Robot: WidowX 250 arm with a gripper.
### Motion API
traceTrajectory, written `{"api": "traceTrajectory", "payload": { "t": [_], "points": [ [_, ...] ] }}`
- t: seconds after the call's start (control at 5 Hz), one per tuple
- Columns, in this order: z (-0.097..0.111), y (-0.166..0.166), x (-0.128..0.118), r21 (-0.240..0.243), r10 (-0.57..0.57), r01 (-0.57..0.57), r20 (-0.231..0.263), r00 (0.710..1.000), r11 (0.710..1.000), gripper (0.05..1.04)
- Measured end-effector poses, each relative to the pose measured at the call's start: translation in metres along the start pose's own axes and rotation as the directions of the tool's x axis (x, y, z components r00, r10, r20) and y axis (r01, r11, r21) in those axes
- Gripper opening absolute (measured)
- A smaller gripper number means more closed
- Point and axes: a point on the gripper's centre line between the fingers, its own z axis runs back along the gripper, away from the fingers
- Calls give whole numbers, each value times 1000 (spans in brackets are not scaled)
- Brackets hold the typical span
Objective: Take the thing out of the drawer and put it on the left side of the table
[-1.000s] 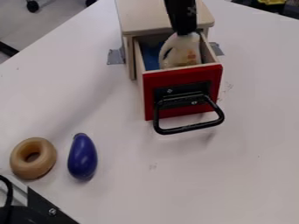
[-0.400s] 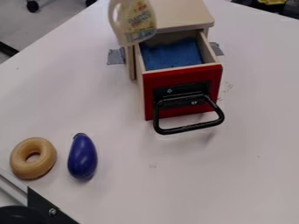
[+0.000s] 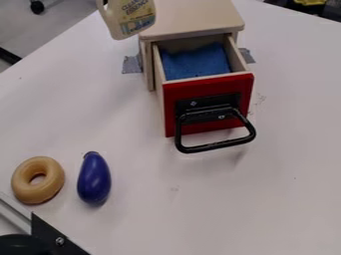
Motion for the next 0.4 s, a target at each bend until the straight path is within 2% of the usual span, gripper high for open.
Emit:
{"api": "traceTrajectory", "payload": {
  "t": [0.4],
  "points": [
    [-21,18,-16,72,91,-86,-72,993,994,291]
  ]
}}
